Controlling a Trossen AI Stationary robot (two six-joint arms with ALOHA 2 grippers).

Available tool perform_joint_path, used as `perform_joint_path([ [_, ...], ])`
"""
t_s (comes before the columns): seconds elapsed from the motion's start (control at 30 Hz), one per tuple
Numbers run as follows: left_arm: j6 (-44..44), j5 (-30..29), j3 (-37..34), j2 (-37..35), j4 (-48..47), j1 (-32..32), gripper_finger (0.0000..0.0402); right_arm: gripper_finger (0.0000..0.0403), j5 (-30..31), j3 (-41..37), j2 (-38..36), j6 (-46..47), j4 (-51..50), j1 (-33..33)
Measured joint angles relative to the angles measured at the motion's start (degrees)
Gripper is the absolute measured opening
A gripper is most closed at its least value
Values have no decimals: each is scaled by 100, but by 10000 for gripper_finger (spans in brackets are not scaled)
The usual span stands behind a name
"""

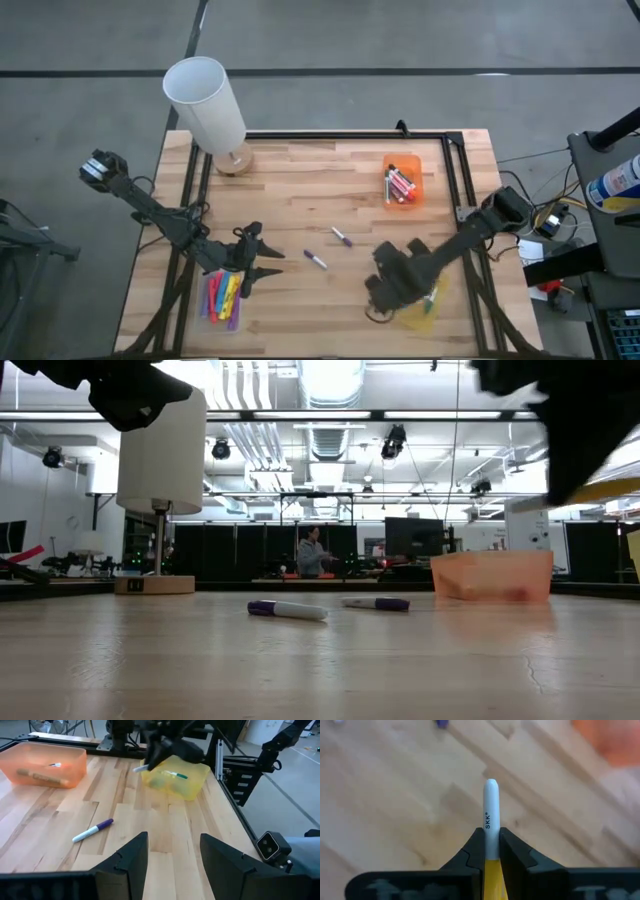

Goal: Pick & Place Markers
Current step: Put the yellow highlighter pen into the yellow bin

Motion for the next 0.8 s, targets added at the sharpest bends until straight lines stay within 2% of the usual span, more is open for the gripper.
perform_joint_path([
  [0.23, 0, 2, 0, 0, 0, 0, 174, 29, -116, 25, -2, 1509, -242, 948],
  [0.47, 0, 1, -1, 0, 0, 0, 174, 29, -323, -168, -4, 2740, -258, 1594],
  [0.63, 0, 1, -1, 0, 0, 1, 174, 35, -480, -501, 18, 3160, -176, 1764],
  [0.8, 0, 0, 0, 0, 0, 2, 174, 60, -740, -762, 93, 3212, -116, 1766],
])
